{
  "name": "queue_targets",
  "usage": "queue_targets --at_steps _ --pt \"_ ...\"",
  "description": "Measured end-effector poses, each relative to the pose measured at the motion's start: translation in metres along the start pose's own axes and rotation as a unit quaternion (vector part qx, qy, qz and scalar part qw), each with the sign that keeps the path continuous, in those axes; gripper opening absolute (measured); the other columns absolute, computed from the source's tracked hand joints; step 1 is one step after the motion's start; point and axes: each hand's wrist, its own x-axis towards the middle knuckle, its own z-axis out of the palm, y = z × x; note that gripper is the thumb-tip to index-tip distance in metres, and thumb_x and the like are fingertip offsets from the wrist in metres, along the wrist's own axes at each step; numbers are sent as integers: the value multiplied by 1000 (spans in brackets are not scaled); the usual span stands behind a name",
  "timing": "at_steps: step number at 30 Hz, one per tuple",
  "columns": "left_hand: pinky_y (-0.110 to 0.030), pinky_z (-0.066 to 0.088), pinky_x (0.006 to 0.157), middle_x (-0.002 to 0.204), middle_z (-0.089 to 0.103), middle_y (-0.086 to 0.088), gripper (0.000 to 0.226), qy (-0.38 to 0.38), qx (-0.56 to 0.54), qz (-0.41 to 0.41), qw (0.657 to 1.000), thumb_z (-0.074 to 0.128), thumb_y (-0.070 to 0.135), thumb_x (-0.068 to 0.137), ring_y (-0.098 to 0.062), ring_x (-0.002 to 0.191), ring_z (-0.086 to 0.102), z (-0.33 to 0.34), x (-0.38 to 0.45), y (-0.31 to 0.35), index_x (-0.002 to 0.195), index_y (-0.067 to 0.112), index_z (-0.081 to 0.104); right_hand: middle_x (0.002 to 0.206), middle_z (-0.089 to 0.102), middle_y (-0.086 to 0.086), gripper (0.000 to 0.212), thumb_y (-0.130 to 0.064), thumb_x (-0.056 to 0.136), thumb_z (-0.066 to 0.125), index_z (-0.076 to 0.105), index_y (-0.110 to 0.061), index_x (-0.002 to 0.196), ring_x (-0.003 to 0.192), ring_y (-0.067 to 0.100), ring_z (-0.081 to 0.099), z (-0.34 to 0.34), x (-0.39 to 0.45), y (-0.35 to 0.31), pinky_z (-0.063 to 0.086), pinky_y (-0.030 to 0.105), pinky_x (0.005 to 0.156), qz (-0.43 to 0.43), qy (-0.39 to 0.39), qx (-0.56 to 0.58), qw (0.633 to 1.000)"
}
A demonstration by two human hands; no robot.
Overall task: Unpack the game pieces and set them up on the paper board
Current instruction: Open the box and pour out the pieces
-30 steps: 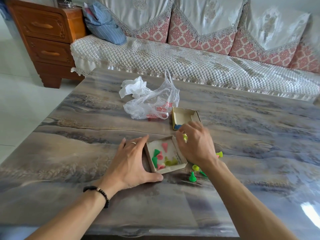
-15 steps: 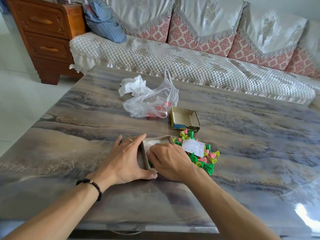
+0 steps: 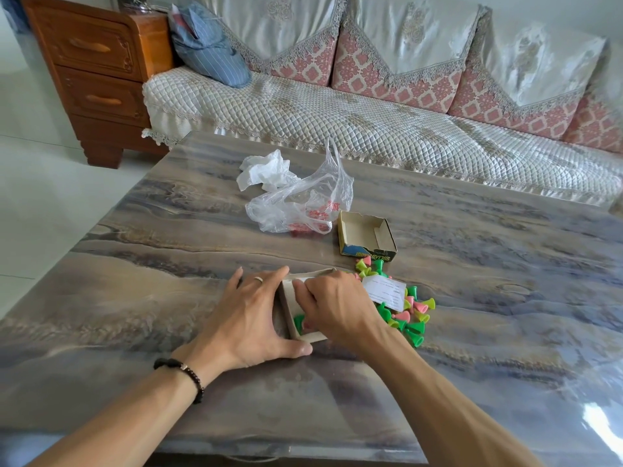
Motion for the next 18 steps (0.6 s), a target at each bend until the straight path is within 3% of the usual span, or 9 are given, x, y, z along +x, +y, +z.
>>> queue_targets --at_steps 3,5,8,12,15,18 --pt "-41 1 119 145 43 -2 128 0 24 -9 1000 58 87 45 -11 138 30 -4 -2 2 148 19 22 40 26 0 53 -40 91 33 16 -18 46 40 28 29 -7 9 11 31 29 43 31 114 28 993" --pt "-42 4 119 145 42 -2 128 12 36 -22 999 55 89 43 -14 137 32 -8 -6 -1 147 20 24 41 21 3 56 -37 92 40 13 -17 47 43 30 25 -15 13 25 27 28 45 79 163 24 983" --pt "-43 9 118 143 40 0 132 20 33 -42 998 54 92 39 -17 134 35 -12 -10 -4 147 22 24 47 45 15 53 -33 96 47 27 -14 50 48 40 43 -21 11 46 34 32 47 133 128 -24 983" --pt "-45 10 118 144 35 3 134 9 66 -41 997 52 94 39 -17 134 32 -12 -11 -2 148 24 17 53 43 0 48 -35 98 45 39 -13 55 51 33 47 -13 4 52 30 30 50 110 78 -89 987" --pt "-45 10 118 142 36 3 132 16 63 -41 997 52 93 41 -17 133 32 -12 -12 -2 147 24 18 62 54 -1 45 -38 99 40 40 -16 59 63 28 54 -9 2 54 30 29 55 105 61 -114 986" --pt "-46 11 118 142 37 3 130 23 55 -39 997 52 93 42 -17 134 32 -10 -11 -3 147 23 21 66 54 -3 40 -36 96 37 45 -16 62 73 26 52 -10 2 54 34 33 65 97 98 -130 982"
